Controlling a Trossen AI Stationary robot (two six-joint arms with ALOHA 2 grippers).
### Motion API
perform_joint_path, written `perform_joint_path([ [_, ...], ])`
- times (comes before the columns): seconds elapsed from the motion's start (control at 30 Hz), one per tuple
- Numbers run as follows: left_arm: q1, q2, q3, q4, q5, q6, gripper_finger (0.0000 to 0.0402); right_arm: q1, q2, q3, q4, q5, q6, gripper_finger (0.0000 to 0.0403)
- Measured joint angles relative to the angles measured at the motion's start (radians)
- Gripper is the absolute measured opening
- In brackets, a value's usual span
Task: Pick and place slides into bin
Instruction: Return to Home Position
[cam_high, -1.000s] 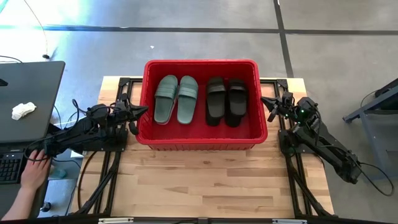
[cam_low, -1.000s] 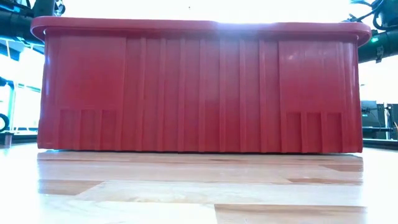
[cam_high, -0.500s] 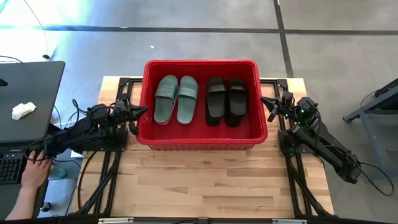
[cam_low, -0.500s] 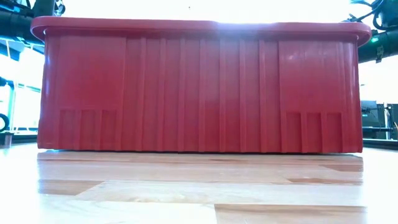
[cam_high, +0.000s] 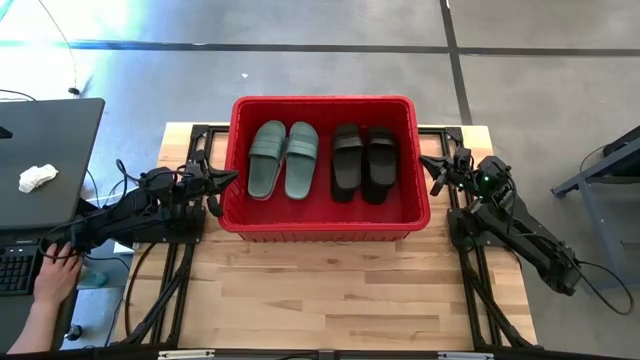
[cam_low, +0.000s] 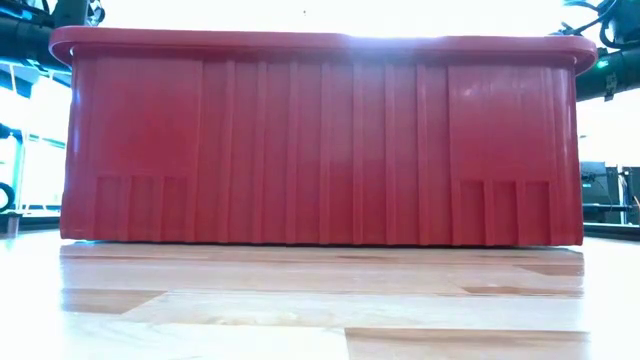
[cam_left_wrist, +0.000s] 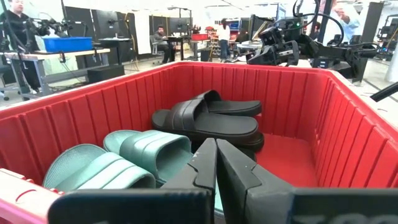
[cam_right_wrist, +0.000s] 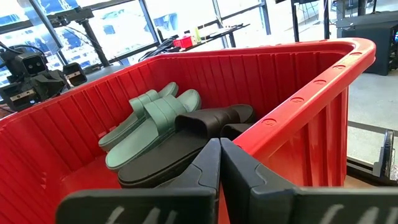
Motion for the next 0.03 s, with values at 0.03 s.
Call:
perform_joint_path([
  [0.03, 0.0, 0.0, 0.0, 0.0, 0.0, 0.0, 0.0001, 0.0, 0.0, 0.0, 0.0, 0.0, 0.0, 0.0],
])
